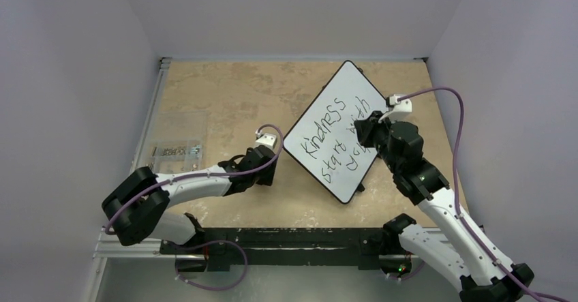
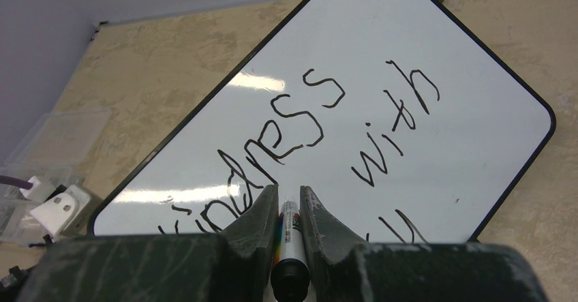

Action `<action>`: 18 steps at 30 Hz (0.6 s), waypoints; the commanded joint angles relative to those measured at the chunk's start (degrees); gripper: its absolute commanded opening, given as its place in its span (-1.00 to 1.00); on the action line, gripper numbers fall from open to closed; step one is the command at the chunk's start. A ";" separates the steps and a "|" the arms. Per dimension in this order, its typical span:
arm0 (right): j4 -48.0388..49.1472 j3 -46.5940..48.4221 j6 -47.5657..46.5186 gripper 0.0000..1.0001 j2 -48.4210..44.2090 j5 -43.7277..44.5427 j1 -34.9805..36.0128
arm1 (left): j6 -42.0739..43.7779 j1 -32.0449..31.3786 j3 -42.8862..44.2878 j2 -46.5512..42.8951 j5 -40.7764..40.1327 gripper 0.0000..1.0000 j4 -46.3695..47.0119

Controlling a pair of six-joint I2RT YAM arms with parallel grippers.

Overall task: Write a sentence on the whiteboard
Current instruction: Pick up the pen cap from the center of the board.

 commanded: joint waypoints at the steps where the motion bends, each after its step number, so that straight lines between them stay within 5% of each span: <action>1: 0.90 0.09 0.13 -1.00 -1.22 0.31 -0.21 | -0.48 -0.17 2.24 1.45 -0.19 0.00 1.81; 18: 1.07 0.20 0.02 -1.00 -0.97 0.38 -0.25 | 2.82 -0.17 6.35 8.43 1.80 -0.27 3.53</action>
